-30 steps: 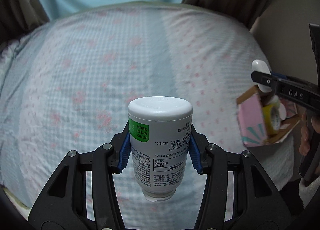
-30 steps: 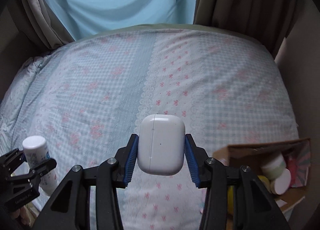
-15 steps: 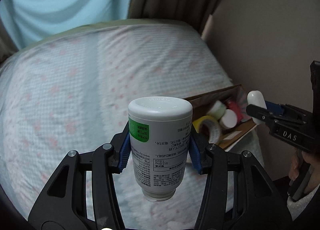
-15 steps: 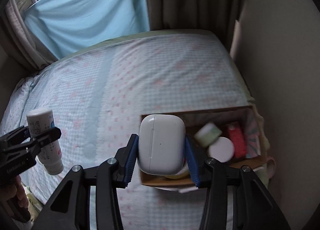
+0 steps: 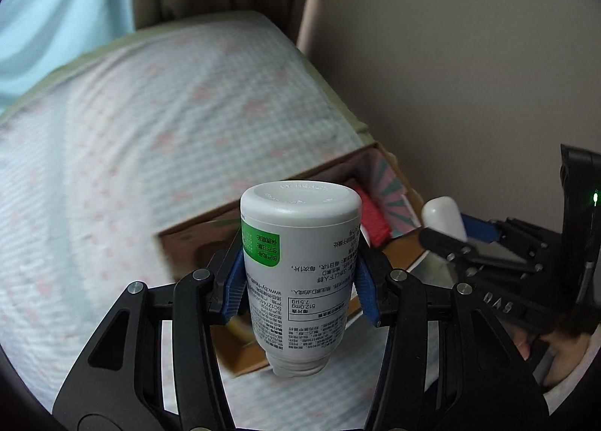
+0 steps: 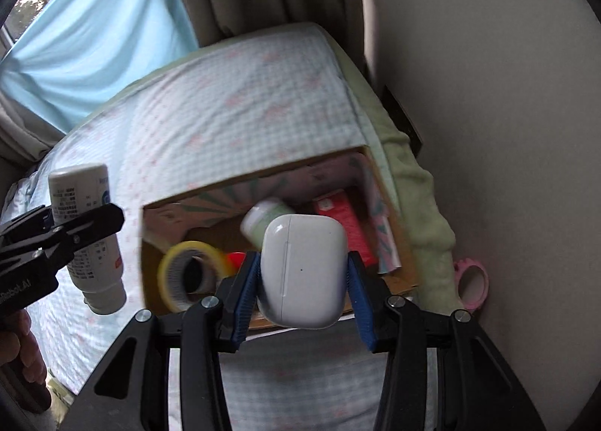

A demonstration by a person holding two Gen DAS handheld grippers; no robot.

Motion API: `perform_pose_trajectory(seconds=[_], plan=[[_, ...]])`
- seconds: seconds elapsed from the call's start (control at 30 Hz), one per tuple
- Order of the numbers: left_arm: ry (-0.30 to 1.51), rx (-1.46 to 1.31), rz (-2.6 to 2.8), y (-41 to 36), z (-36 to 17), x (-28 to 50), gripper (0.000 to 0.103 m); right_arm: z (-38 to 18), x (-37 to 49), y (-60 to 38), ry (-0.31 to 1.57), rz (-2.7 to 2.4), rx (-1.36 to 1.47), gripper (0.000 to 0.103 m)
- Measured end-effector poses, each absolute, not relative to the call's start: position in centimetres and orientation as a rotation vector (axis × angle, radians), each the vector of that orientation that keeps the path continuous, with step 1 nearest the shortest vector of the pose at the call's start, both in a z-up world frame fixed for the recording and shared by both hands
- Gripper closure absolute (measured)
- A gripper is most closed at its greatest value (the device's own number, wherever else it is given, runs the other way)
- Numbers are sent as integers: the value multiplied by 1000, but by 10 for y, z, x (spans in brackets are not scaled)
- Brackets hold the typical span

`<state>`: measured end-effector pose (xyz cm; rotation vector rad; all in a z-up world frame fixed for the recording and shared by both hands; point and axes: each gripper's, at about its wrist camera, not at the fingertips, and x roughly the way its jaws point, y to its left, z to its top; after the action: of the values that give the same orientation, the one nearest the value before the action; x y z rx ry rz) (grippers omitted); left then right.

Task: Organize rigid objects
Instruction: 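Carry the pill bottle and earbud case into the pink box and release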

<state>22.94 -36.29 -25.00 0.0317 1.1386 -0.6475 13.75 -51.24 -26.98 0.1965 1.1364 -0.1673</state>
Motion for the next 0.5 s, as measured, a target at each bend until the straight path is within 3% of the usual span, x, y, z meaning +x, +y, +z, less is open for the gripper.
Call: perform_pose_trajectory(seconds=[0.23, 0.5], plan=[[1213, 102, -699, -431, -295, 248, 57, -305, 143, -540, 1148, -129, 191, 61], [1273, 128, -689, -454, -338, 259, 57, -338, 148, -546, 1162, -100, 183, 61]])
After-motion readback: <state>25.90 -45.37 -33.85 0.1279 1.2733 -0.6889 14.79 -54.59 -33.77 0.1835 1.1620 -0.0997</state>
